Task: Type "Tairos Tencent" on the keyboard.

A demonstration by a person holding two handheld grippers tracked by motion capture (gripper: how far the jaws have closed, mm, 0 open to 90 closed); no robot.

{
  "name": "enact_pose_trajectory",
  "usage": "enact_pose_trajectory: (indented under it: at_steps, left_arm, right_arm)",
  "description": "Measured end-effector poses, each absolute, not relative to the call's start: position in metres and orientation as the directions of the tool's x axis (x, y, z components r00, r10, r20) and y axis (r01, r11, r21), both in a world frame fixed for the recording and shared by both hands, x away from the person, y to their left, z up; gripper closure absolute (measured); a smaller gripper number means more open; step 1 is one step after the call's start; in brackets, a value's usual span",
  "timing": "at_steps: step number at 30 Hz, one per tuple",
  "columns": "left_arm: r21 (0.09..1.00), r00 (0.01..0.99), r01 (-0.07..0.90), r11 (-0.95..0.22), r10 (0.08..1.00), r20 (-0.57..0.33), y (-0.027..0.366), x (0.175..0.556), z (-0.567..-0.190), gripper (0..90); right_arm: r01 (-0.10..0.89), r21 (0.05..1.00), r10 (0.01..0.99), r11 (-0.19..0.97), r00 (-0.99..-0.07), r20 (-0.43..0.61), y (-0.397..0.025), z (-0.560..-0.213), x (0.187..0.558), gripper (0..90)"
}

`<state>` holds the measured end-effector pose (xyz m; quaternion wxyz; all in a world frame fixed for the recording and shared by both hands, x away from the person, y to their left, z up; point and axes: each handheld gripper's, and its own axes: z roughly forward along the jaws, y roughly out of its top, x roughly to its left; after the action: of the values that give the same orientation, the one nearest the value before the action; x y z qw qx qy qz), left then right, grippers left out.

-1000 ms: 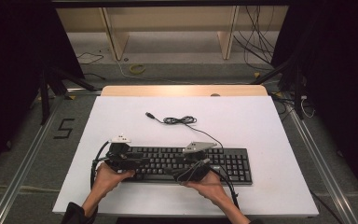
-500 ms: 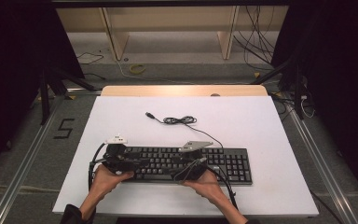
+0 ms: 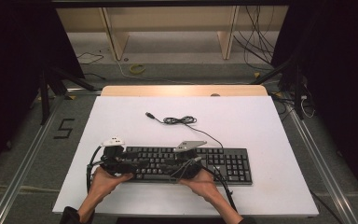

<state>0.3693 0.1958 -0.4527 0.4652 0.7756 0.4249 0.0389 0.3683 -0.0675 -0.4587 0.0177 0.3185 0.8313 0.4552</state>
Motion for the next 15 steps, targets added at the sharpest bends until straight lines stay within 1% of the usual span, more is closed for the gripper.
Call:
enact_pose_trajectory:
  at_steps: [7,15]
  left_arm:
    - [0.762,0.640,0.617,-0.195,0.688,-0.342,0.200,0.366,-0.453,34.0]
    - [0.772,0.645,0.608,-0.187,0.683,-0.342,0.203,0.362,-0.453,32.9]
  right_arm:
    - [0.517,0.747,0.549,0.417,-0.798,0.246,-0.061,-0.465,0.370,79.0]
    - [0.519,0.724,0.573,0.455,-0.793,0.208,-0.057,-0.472,0.374,87.6]
